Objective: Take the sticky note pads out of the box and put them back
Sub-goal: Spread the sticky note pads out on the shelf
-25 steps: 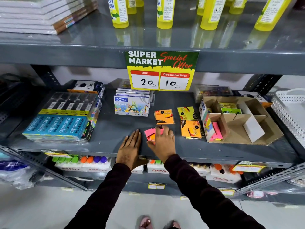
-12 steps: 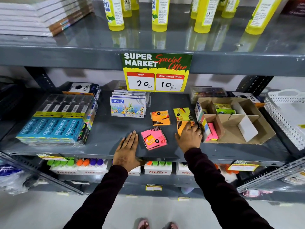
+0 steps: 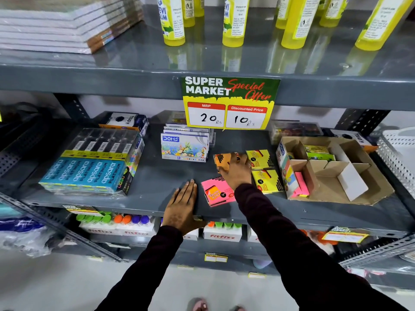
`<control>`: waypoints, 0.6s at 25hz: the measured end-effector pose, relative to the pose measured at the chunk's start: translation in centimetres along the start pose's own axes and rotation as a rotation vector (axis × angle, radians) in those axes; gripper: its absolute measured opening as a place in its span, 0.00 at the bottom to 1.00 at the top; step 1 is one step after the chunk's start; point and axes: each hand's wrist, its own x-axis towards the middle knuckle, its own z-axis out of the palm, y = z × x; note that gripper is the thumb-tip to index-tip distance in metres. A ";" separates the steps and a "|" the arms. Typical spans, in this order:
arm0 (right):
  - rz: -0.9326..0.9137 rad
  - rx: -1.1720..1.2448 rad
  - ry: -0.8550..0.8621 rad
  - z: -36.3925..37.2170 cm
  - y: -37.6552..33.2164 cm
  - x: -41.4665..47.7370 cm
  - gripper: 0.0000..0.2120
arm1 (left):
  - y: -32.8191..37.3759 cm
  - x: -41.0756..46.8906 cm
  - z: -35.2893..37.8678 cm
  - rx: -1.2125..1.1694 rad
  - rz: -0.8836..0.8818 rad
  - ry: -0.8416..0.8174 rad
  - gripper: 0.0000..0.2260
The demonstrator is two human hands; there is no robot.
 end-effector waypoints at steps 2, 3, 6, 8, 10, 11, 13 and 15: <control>0.004 -0.011 -0.026 0.4 -0.1 0.6 0.35 | 0.0 0.0 -0.1 -0.014 0.000 0.003 0.48; 0.004 -0.008 -0.031 0.4 0.0 0.7 0.35 | -0.1 0.0 0.0 -0.012 0.004 0.003 0.48; 0.035 0.042 0.032 -0.5 1.1 0.2 0.30 | -0.2 0.0 0.1 0.035 -0.002 -0.006 0.49; 0.129 0.016 0.063 -1.3 2.8 -0.7 0.28 | -0.2 0.1 0.2 0.074 -0.006 -0.014 0.49; 0.241 -0.052 0.019 -1.6 4.9 -2.1 0.28 | -0.3 0.0 0.4 0.084 -0.011 -0.018 0.50; 0.279 -0.082 -0.023 -1.5 5.7 -2.7 0.29 | -0.3 0.0 0.4 0.084 -0.010 -0.022 0.50; 0.303 -0.111 -0.081 -1.3 6.5 -3.2 0.31 | -0.3 0.1 0.4 0.087 -0.006 -0.014 0.50; 0.316 -0.073 -0.096 -1.8 6.5 -3.2 0.33 | -0.2 0.1 0.3 0.090 -0.011 -0.012 0.50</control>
